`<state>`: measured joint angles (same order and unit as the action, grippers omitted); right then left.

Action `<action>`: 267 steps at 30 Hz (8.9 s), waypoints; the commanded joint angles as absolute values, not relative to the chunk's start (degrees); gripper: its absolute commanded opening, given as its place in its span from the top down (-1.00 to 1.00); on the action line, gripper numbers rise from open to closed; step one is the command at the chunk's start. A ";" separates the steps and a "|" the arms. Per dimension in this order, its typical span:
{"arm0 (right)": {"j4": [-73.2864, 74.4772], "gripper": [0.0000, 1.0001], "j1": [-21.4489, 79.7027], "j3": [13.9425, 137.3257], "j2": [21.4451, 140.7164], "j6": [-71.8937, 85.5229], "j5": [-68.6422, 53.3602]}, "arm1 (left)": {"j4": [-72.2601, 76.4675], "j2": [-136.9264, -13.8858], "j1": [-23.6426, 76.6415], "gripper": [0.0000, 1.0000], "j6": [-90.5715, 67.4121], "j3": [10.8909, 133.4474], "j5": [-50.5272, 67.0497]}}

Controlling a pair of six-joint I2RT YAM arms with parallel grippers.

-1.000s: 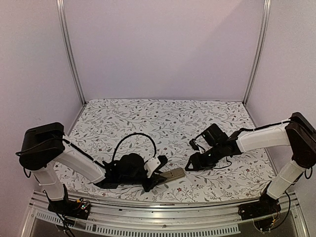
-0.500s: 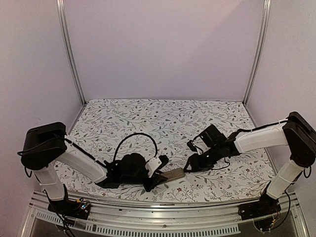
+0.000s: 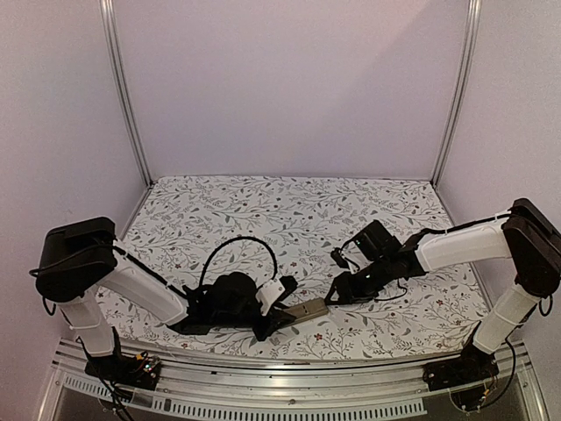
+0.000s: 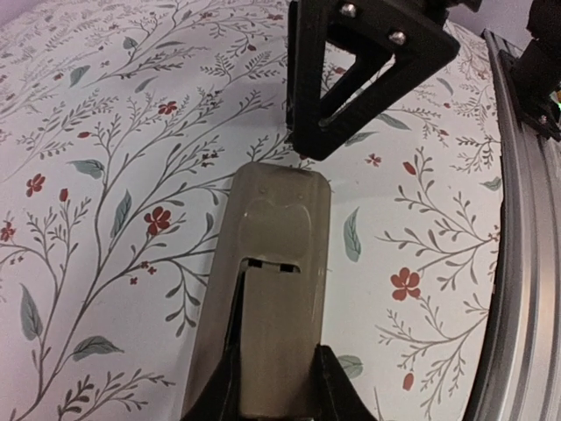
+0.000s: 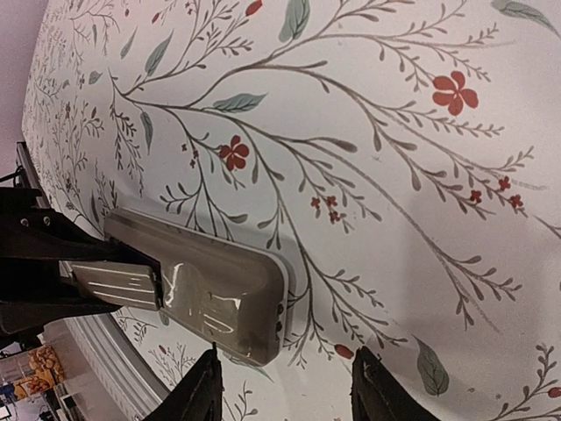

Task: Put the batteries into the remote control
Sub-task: Load the battery cover onto the remote control without the battery cover.

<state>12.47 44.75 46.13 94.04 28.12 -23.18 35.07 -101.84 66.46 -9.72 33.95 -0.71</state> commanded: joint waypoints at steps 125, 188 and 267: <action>-30.86 0.44 48.87 39.64 111.09 -38.27 -42.93 | 31.91 -105.93 65.48 0.35 -10.37 32.90 2.96; -26.85 -0.50 48.22 40.68 100.37 -37.31 -46.91 | 28.87 -91.25 65.31 0.34 -10.52 28.02 2.31; -0.42 -0.46 46.23 49.04 105.56 -50.28 -30.85 | 33.70 -100.06 64.43 0.66 -7.23 31.66 7.22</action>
